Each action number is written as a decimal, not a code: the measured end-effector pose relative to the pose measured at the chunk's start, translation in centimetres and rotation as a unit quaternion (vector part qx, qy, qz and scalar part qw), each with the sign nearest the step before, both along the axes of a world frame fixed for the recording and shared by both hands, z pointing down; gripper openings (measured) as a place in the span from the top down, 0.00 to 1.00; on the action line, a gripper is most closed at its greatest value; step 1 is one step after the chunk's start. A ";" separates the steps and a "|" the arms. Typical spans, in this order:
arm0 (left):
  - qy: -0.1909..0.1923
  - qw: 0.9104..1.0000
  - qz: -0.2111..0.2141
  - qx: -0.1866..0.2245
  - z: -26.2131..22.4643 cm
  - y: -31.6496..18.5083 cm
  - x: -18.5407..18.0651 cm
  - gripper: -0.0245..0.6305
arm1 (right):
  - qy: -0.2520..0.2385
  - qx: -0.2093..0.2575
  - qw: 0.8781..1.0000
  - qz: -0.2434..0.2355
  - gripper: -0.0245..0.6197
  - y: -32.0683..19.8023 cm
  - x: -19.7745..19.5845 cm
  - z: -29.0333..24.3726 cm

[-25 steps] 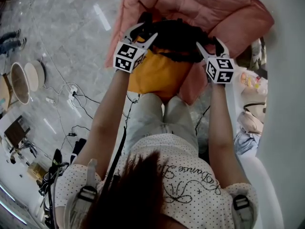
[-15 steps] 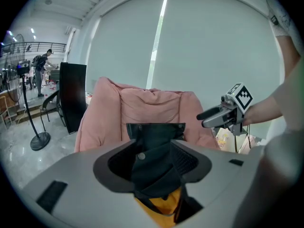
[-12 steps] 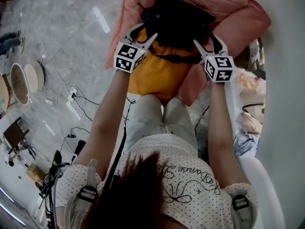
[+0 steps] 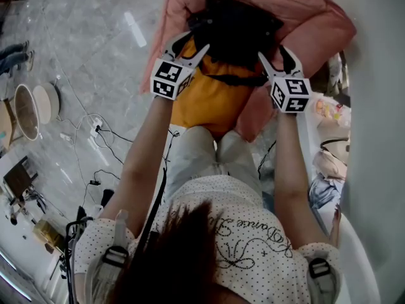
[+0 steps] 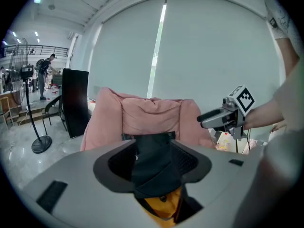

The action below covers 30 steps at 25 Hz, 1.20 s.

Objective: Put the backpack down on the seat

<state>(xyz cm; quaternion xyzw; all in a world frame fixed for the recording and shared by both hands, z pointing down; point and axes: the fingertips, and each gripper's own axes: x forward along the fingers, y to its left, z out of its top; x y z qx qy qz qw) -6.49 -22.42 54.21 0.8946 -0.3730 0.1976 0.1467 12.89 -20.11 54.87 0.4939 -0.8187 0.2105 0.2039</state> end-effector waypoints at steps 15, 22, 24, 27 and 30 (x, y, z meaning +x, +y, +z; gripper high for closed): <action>0.033 0.997 -0.024 0.058 -9.2 1.4 -0.1 0.65 | -0.018 0.081 0.996 0.034 0.65 1.4 0.5 -11.1; 0.040 0.992 -0.048 0.107 -13.7 2.1 -0.7 0.81 | -0.027 0.122 0.991 0.041 0.77 2.6 0.4 -15.3; 0.037 0.991 -0.044 0.120 -14.9 2.8 -0.6 0.85 | -0.023 0.131 0.990 0.044 0.79 3.1 0.4 -16.4; 0.045 0.989 -0.038 0.138 -17.2 3.9 -0.3 0.90 | -0.022 0.145 0.988 0.049 0.88 3.9 0.6 -18.2; 0.054 0.985 -0.033 0.158 -19.3 4.7 0.2 0.93 | -0.026 0.160 0.986 0.050 0.94 4.7 0.7 -19.8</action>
